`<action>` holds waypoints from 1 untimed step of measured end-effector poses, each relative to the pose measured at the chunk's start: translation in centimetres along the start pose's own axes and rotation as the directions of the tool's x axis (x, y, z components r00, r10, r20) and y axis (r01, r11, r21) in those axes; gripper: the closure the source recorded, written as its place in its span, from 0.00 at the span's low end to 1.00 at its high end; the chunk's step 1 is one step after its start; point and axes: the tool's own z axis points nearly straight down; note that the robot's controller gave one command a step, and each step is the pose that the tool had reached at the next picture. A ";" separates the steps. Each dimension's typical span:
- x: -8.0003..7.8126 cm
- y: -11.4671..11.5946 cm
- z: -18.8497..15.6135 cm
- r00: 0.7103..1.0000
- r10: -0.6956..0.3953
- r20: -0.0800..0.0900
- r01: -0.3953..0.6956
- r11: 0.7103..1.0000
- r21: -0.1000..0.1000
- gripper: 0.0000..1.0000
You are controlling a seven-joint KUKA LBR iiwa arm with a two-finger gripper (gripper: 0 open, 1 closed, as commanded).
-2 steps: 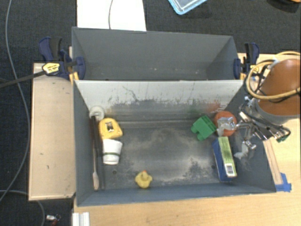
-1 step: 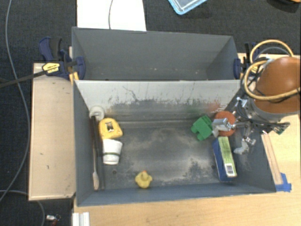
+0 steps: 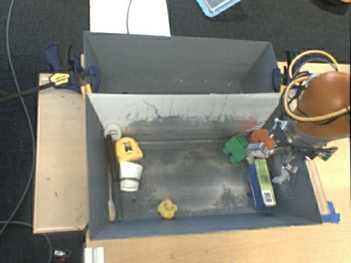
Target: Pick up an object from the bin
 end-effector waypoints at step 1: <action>0.2 -0.2 0.0 0.993 -0.114 0.002 0.114 0.993 0.002 0.00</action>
Offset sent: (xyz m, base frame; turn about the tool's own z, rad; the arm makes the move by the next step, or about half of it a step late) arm -0.0154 -0.0152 -0.0114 -0.2971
